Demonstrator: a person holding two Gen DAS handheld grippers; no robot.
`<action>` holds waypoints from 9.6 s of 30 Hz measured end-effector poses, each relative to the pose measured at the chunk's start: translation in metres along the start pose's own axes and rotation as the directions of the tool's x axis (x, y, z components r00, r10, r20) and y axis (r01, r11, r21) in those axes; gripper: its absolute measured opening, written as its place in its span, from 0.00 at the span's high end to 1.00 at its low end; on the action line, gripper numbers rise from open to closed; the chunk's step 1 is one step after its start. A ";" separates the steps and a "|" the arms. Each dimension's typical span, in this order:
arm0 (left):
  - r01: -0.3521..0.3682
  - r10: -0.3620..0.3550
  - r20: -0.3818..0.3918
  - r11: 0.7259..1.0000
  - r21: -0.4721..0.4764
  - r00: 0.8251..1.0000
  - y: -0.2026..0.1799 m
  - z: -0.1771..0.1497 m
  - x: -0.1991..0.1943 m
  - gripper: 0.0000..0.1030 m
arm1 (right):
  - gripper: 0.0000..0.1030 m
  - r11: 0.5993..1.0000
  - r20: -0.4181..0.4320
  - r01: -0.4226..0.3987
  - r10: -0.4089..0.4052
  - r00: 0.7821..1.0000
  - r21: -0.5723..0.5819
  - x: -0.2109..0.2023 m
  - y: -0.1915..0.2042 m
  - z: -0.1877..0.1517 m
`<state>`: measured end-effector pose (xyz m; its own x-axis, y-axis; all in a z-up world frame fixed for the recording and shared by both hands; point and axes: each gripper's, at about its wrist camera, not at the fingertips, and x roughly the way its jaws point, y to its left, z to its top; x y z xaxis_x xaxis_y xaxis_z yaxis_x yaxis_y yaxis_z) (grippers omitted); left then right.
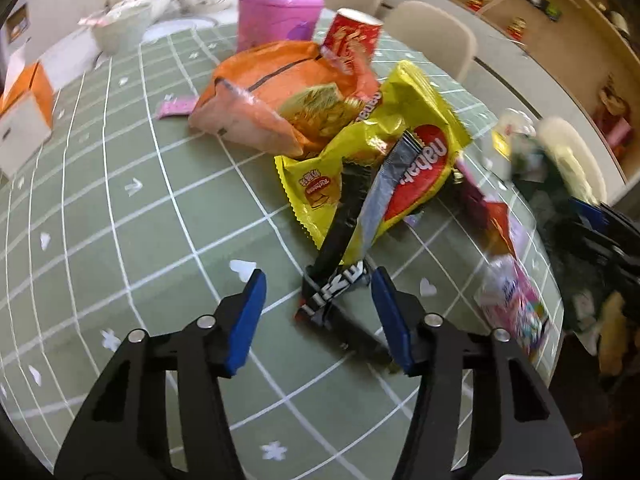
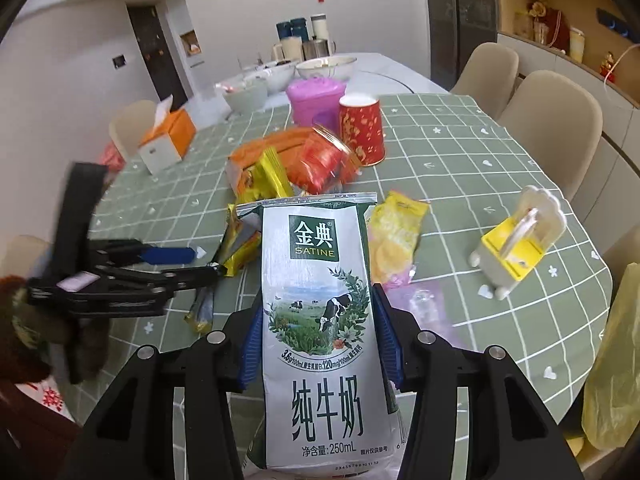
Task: Collect trash
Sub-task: 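Grasp the white milk carton with the right tool while the left tool grasps the black snack wrapper, then carry both items over the yellow-lined bin and open both tools to drop them, then grasp the pink tissue pack with the right tool while the left tool grasps the yellow snack bag, then carry the tissue pack and yellow bag over the bin and open both tools, then move the right tool back to the table and grasp the red cup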
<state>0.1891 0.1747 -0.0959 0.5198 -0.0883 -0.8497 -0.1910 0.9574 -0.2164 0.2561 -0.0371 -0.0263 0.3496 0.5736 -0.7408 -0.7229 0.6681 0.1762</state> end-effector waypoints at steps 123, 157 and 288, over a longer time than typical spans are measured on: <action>0.012 -0.004 0.092 0.996 -0.086 0.996 0.004 -0.003 -0.036 0.44 | 0.55 0.997 -0.129 0.079 -0.075 0.989 0.027 0.031 -0.019 -0.081; 0.152 -0.154 -0.009 0.983 -0.105 0.988 -0.004 0.016 0.011 0.51 | 0.94 0.929 -0.034 0.272 -0.272 0.962 0.251 -0.046 -0.060 -0.092; -0.037 0.068 0.178 0.984 -0.173 0.982 -0.076 0.044 -0.024 0.54 | 0.57 0.925 0.139 0.213 -0.267 0.954 0.316 -0.095 -0.176 -0.059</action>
<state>0.2281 0.1163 -0.0375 0.6457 0.0274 -0.7631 -0.3515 0.8978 -0.2652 0.3150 -0.2370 -0.0255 0.6095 0.4346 -0.6630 -0.4059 0.8895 0.2098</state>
